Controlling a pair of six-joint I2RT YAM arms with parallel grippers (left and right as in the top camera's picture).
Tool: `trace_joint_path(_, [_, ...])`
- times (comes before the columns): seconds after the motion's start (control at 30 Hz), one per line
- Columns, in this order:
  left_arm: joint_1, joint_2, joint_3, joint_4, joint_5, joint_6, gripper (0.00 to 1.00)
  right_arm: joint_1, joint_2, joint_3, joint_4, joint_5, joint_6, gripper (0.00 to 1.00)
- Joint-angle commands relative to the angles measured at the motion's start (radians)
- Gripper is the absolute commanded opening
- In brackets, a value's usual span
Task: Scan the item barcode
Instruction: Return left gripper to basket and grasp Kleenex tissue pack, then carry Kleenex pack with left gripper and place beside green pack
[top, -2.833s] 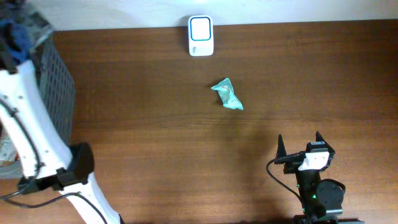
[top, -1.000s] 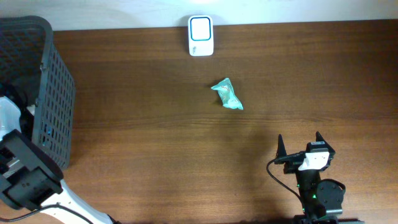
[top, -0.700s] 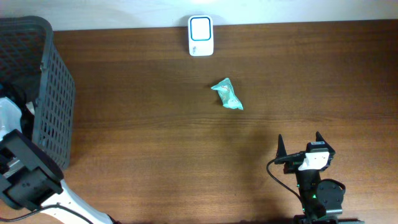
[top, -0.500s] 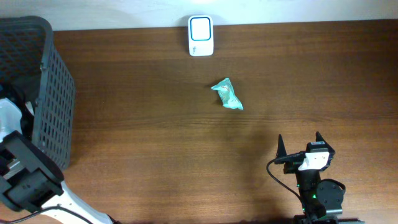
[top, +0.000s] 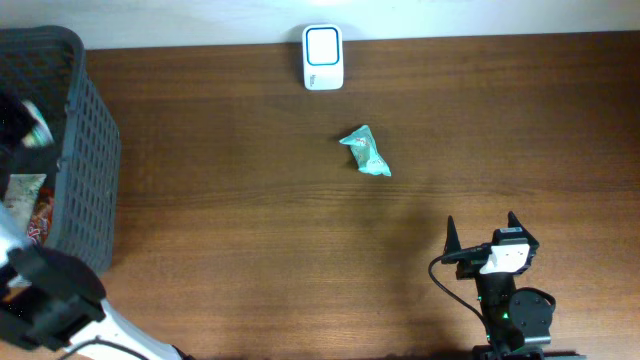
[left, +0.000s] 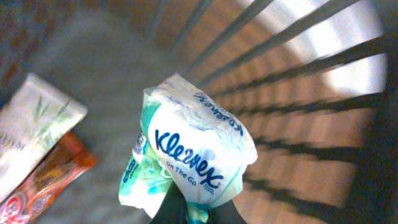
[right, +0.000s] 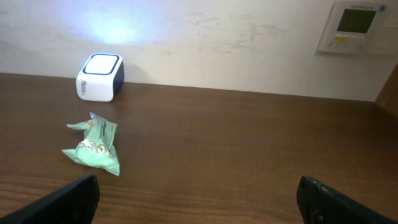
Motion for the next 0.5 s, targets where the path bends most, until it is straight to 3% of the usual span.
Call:
trace_joint_path(0.0, [0.001, -0.127, 0.137, -0.002, 0.116, -0.299, 0.0, 0.003, -0.006, -0.009, -0.003, 0.002, -0.006, 0.99])
trace_joint_path(0.17, [0.0, -0.265, 0.172, -0.002, 0.13, -0.615, 0.0, 0.003, -0.006, -0.009, -0.003, 0.002, -0.006, 0.99])
trace_joint_path(0.33, [-0.065, -0.351, 0.172, -0.01, 0.222, -0.621, 0.0, 0.003, -0.006, -0.009, -0.003, 0.002, -0.006, 0.99])
trace_joint_path(0.47, [-0.228, -0.36, 0.171, -0.024, 0.272, -0.621, 0.0, 0.003, -0.006, -0.009, -0.003, 0.002, -0.006, 0.99])
